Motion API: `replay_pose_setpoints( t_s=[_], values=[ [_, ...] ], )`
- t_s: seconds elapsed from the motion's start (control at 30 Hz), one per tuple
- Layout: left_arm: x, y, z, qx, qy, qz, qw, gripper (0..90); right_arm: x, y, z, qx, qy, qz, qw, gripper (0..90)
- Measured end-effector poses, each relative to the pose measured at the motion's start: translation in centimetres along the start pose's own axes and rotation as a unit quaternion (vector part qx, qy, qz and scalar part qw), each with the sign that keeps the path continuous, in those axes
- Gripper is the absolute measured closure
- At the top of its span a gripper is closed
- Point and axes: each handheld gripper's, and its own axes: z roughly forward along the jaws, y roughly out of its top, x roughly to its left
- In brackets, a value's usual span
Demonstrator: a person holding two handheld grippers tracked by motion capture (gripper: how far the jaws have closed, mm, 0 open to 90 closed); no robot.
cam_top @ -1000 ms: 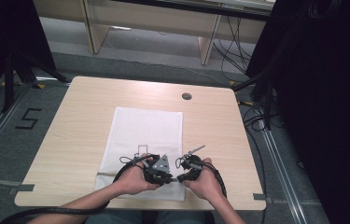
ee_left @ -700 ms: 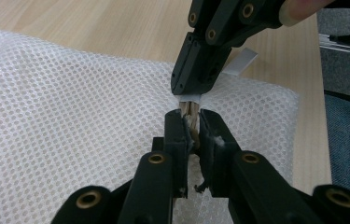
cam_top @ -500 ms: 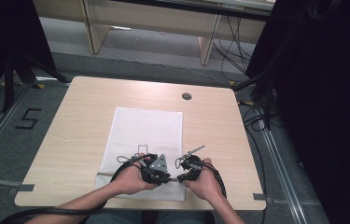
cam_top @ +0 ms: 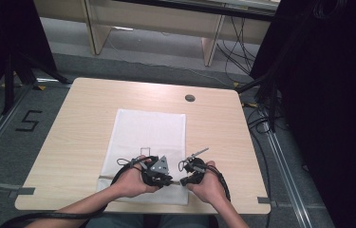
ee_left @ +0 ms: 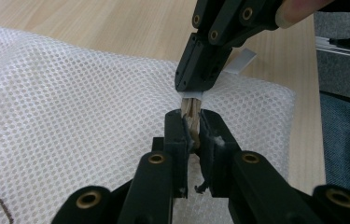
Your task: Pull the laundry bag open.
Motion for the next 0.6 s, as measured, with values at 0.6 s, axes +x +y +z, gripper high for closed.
replay_pose_setpoints(
  t_s=[0.6],
  values=[
    [0.09,0.01,-0.22,-0.001,-0.001,0.008,1.0,81.7,-0.02,-0.01,-0.01,-0.001,0.001,0.001,1.0,90.0]
  ],
)
